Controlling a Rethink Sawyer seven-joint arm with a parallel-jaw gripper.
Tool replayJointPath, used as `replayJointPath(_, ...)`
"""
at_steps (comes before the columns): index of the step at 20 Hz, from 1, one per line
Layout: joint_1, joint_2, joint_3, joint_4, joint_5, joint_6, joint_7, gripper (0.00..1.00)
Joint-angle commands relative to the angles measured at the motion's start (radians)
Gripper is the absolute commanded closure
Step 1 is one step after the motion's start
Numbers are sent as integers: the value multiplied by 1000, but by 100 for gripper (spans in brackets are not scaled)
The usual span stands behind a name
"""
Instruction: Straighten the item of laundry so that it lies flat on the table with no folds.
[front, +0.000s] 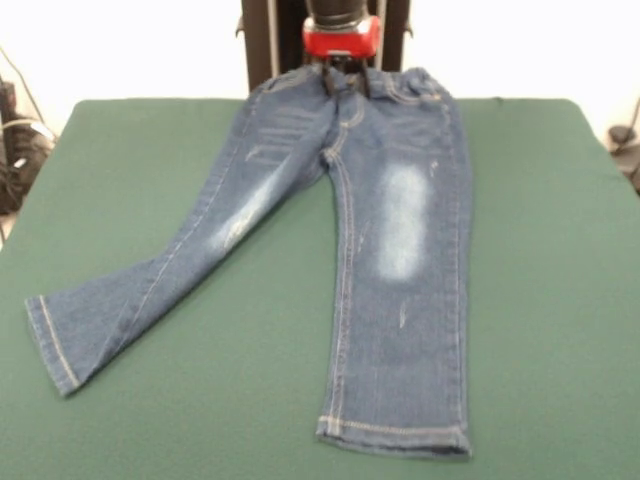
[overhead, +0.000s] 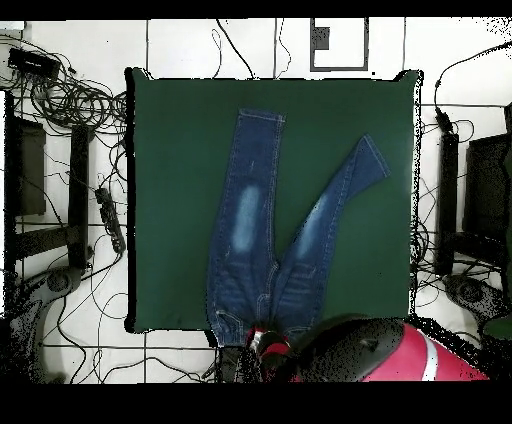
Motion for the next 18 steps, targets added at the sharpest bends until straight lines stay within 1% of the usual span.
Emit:
replayJointPath(1,-24,42,-56,-201,-38,300,-73,0)
replayJointPath(4,-27,31,-45,-197,-55,316,-53,0)
replayJointPath(6,-10,26,-54,-188,-53,302,-25,0)
replayJointPath(7,16,30,-65,-188,-41,277,3,0)
replayJointPath(9,89,2,-90,-181,7,254,53,0)
replayJointPath(10,120,-19,-91,-182,25,267,61,0)
replayJointPath(11,158,-45,-102,-182,47,269,73,0)
replayJointPath(13,205,-114,-109,-164,93,275,106,0)
replayJointPath(14,222,-159,-108,-160,94,267,104,0)
replayJointPath(15,188,-217,-58,-143,75,275,85,0)
replayJointPath(16,147,-286,7,-125,60,348,46,0)
replayJointPath(18,77,-401,117,-90,82,486,-9,0)
